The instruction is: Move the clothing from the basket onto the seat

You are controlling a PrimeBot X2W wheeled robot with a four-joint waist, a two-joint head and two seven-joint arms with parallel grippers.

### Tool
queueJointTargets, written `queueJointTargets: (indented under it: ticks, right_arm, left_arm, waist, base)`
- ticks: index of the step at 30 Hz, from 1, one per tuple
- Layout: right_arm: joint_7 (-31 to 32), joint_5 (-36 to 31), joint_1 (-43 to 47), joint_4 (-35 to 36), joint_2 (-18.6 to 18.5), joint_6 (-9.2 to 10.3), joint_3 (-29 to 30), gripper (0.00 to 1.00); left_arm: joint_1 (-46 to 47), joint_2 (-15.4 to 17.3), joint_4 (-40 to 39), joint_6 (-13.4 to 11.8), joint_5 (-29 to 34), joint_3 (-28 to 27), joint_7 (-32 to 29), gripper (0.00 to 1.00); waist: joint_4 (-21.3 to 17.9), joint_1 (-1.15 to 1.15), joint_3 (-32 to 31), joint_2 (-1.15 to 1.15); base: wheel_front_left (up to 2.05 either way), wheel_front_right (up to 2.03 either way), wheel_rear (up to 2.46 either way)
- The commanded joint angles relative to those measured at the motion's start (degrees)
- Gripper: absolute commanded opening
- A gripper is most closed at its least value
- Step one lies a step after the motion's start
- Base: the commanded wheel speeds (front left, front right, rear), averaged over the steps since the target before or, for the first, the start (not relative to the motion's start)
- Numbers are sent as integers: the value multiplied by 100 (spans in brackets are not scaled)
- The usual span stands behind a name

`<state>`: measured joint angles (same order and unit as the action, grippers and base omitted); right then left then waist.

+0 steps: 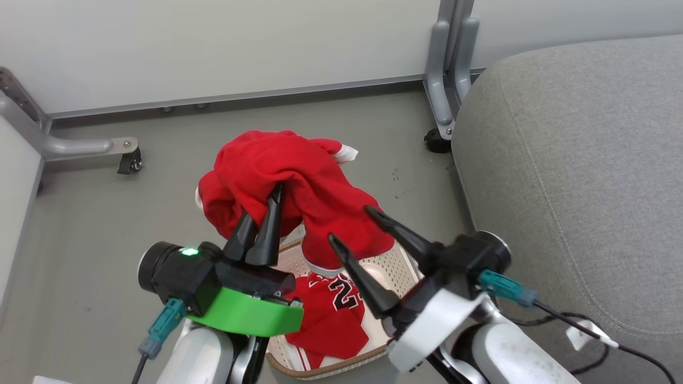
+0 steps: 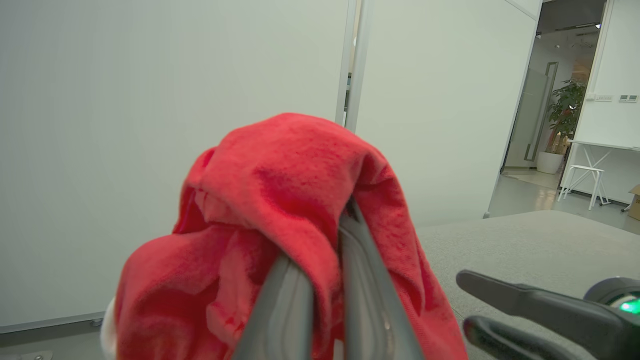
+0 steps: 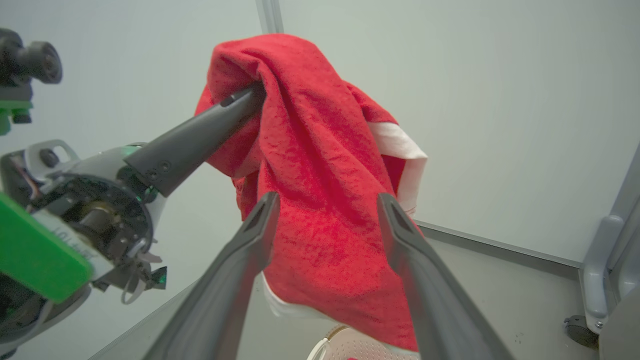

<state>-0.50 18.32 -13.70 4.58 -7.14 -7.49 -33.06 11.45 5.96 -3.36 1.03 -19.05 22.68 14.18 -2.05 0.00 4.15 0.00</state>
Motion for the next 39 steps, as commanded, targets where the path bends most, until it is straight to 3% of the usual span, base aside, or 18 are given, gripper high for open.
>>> queueJointTargets:
  ticks: [1, 16, 18, 19, 35, 36, 37, 38, 39]
  right_arm:
    - [2, 77, -175, -129, -4, 0, -139, 100]
    - [-553, 344, -1408, -1687, 296, 0, -879, 98]
    - [-631, 389, -1497, -1836, 338, 0, -944, 13]
    - [-650, 420, -1525, -1895, 352, 0, -966, 0]
    - [-935, 674, -1816, -2396, 399, 0, -1129, 0]
    - [-942, 681, -1819, -2405, 400, 0, -1120, 0]
    - [-969, 681, -1821, -2419, 401, 0, -1109, 0]
    - [-981, 682, -1824, -2432, 401, 0, -1098, 0]
    - [-1007, 679, -1831, -2448, 401, 0, -1073, 0]
  left_arm:
    - [114, 3, 2, 23, 2, 26, -10, 0]
    - [170, -52, 25, 99, -30, 319, -7, 0]
    - [175, -54, 29, 106, -40, 343, -5, 0]
    - [179, -53, 32, 110, -44, 352, -5, 0]
    - [169, -15, 71, 60, -86, 394, 10, 0]
    - [168, -13, 76, 55, -85, 401, 4, 4]
    - [163, -14, 85, 26, -74, 396, 0, 56]
    - [160, -17, 84, 0, -44, 386, 5, 100]
    - [154, -19, 87, -20, -20, 390, 8, 100]
  waist:
    - [33, 0, 23, 0]
    - [153, 0, 84, 0]
    - [155, 0, 80, 0]
    - [156, 0, 78, 0]
    - [140, 0, 51, 0]
    - [141, 0, 48, 0]
    - [144, 0, 44, 0]
    - [146, 0, 40, 0]
    - [147, 0, 34, 0]
  base:
    - [0, 0, 0]
    - [0, 0, 0]
    - [0, 0, 0]
    - [0, 0, 0]
    - [0, 0, 0]
    - [0, 0, 0]
    - [0, 0, 0]
    - [0, 0, 0]
    - [0, 0, 0]
